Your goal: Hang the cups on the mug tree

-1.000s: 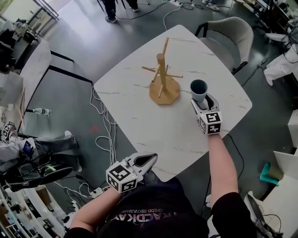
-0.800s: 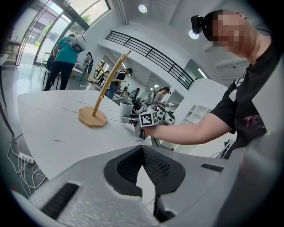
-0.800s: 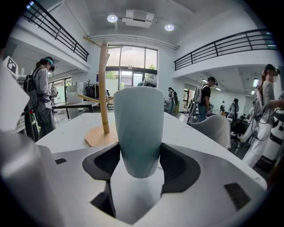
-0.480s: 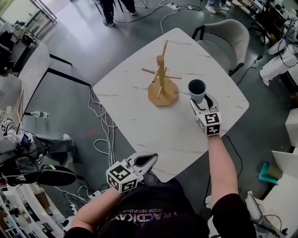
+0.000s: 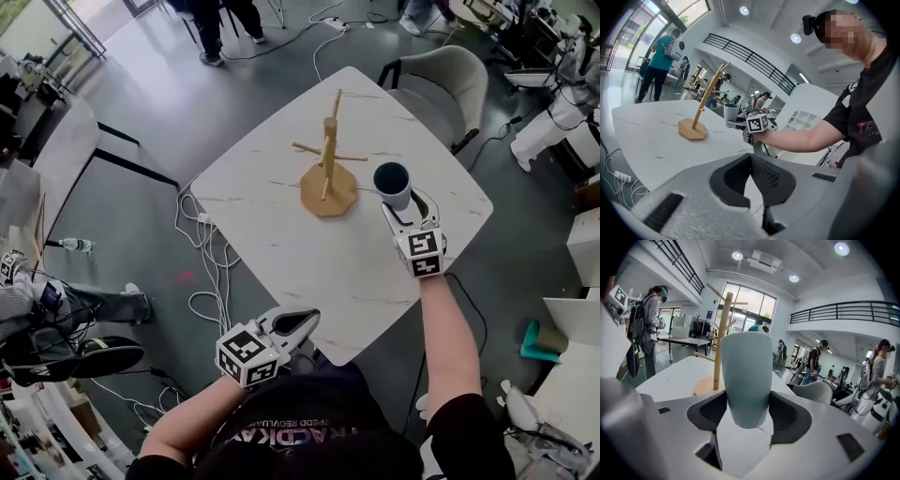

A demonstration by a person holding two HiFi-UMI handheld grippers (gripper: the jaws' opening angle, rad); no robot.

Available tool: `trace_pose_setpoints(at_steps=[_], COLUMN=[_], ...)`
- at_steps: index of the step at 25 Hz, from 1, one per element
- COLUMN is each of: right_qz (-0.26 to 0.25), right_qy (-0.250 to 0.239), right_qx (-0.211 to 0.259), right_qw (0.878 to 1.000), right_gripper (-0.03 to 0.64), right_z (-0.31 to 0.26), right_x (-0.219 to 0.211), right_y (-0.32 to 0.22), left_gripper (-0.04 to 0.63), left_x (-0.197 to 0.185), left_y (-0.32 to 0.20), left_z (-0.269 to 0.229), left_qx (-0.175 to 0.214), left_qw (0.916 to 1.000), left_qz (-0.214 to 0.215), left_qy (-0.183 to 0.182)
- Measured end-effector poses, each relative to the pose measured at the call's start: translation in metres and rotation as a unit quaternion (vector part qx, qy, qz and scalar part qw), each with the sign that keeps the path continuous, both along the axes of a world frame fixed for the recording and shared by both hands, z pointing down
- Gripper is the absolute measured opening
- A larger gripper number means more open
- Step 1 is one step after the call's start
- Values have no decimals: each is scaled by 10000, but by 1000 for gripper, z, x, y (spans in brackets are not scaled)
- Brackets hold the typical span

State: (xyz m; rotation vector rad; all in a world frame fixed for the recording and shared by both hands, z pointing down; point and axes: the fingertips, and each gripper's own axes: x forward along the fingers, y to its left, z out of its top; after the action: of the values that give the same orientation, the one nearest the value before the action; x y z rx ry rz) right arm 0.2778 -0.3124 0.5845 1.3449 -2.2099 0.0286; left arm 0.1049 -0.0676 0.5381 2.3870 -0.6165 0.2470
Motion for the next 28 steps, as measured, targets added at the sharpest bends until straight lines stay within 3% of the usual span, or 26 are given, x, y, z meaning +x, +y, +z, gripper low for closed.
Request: trace_pose_setpoints(at_steps=[13,25,28], right_qz=[251,248,195], right_qy=[1188,2200,2591], right_qx=[248,240,250], right_qw=[9923,9749,9653], right_gripper=[281,281,281], right_z=[-41,-61,-65], right_x=[-9,-21,-22], right_y=[3,7,5], left_gripper=[-3,-3,-3], left_x=[-24,-21,-19], left_y=[11,21,23], left_z=[-12,-24,-27], left_qx=[239,452,509], left_qw=[9993,9967,9958], left_qz=[242,636,727], left_qy=[185,233,235])
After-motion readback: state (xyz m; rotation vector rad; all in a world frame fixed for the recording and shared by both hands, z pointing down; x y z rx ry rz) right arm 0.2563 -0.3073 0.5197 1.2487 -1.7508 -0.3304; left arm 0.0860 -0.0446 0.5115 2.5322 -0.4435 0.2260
